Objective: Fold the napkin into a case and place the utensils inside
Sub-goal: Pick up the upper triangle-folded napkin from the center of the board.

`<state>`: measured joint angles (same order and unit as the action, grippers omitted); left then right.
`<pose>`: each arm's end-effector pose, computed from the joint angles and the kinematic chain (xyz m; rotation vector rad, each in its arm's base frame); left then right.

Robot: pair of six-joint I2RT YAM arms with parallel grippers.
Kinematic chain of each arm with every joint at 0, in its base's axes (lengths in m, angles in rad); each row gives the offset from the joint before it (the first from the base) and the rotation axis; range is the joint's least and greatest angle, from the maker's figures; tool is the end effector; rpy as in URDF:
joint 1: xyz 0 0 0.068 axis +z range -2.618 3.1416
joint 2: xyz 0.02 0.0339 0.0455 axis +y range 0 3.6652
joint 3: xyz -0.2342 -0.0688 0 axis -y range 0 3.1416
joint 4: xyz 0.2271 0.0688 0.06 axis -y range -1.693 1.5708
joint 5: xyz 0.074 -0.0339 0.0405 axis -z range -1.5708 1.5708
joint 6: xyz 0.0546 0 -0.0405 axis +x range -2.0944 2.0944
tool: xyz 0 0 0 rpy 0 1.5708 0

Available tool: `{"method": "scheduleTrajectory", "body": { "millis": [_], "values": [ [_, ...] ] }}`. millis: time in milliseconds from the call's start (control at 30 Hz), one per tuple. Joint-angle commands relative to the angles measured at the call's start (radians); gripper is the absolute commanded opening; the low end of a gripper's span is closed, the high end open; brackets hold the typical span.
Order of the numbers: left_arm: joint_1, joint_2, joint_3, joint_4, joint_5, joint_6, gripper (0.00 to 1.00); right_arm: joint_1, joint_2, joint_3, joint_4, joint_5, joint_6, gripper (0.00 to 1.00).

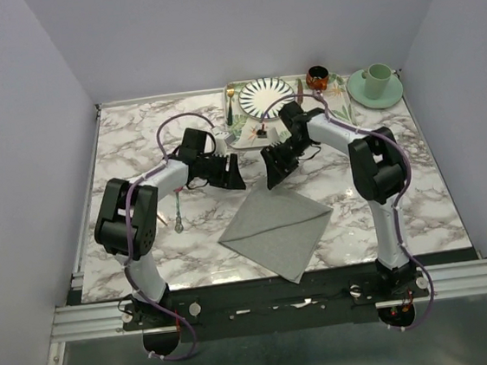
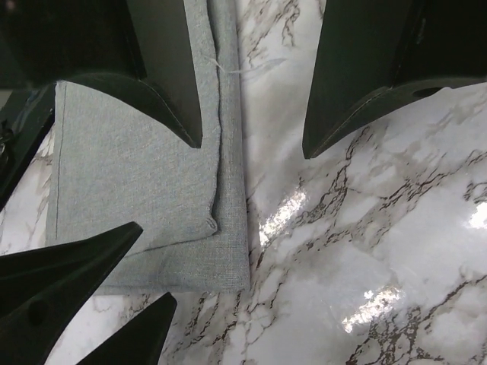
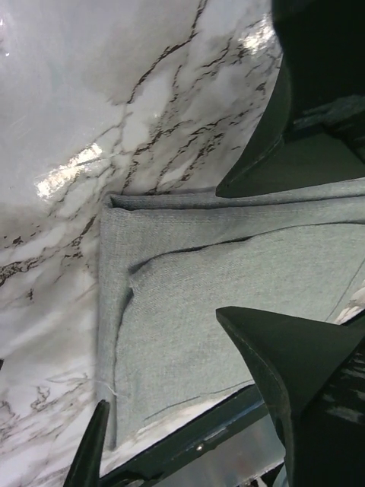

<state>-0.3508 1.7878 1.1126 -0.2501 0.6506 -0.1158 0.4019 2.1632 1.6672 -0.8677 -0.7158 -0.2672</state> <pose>0.3228 -0.1533 0.1533 0.5691 2.4324 -1.0065 0.3566 0.1905 0.1397 -1.0214 2.6070 1.0636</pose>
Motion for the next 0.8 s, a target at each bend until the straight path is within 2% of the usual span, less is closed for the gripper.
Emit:
{"method": "scheduleTrajectory", "body": {
  "millis": [0, 233, 267, 367, 500, 767],
  "values": [
    [0.003, 0.080, 0.022, 0.103, 0.081, -0.084, 0.65, 0.018, 0.049, 0.025, 0.042, 0.001, 0.017, 0.62],
    [0.004, 0.163, 0.049, 0.149, 0.176, -0.107, 0.66, 0.018, 0.011, -0.003, 0.070, -0.023, 0.013, 0.30],
    [0.004, 0.168, 0.046, 0.170, 0.207, -0.108, 0.67, 0.018, 0.003, -0.017, 0.076, -0.036, 0.007, 0.21],
    [0.004, 0.191, 0.043, 0.208, 0.237, -0.120, 0.72, 0.018, -0.022, -0.040, 0.095, -0.048, 0.000, 0.06],
    [0.004, 0.226, 0.053, 0.244, 0.273, -0.148, 0.73, 0.018, -0.040, -0.060, 0.101, -0.059, -0.012, 0.01],
    [0.003, 0.266, 0.047, 0.342, 0.330, -0.173, 0.73, 0.018, -0.083, -0.101, 0.116, -0.080, -0.020, 0.01]
  ]
}}
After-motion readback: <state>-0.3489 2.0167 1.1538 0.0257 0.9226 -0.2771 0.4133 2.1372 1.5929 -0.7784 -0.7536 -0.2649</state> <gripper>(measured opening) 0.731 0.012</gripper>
